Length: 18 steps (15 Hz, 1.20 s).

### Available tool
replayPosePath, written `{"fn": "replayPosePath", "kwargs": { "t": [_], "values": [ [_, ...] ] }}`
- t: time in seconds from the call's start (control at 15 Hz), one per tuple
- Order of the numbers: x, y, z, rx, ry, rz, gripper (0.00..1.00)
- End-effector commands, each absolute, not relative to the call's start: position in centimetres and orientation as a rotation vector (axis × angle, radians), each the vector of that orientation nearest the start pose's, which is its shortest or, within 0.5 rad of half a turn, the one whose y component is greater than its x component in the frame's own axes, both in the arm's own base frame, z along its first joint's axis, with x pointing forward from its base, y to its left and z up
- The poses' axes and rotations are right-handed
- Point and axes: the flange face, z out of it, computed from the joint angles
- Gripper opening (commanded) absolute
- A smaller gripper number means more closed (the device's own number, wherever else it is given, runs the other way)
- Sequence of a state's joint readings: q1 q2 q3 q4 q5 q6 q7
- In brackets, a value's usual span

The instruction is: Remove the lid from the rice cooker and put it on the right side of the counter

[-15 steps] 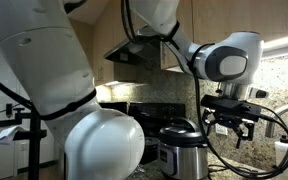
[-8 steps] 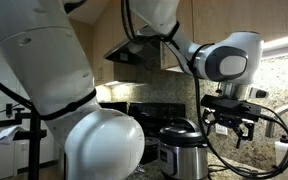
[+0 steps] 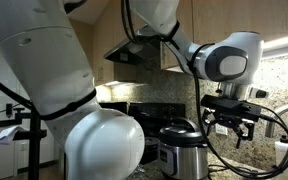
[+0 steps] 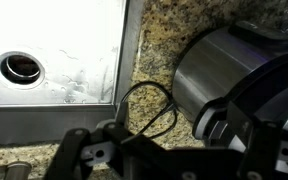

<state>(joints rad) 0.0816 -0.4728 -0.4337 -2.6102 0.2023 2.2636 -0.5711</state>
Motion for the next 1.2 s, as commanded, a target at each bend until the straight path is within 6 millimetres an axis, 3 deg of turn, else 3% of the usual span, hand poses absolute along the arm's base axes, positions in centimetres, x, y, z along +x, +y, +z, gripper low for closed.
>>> {"fn": "replayPosePath", "kwargs": {
  "t": [0.0,0.13,0.47,0.8,1.0,1.13],
  "values": [
    [38.0,-12.5,40.6,-2.826,-0.208,-0.313,1.00],
    [37.5,-11.5,41.3,-2.826,-0.237,-0.333,1.00],
    [36.5,-6.8,43.6,-2.851,-0.369,-0.360,1.00],
    [34.9,-1.7,47.7,-2.905,-0.448,-0.478,1.00],
    [35.4,1.5,49.6,-2.903,-0.545,-0.592,1.00],
    [36.2,3.5,49.7,-2.882,-0.619,-0.592,1.00]
  ]
}}
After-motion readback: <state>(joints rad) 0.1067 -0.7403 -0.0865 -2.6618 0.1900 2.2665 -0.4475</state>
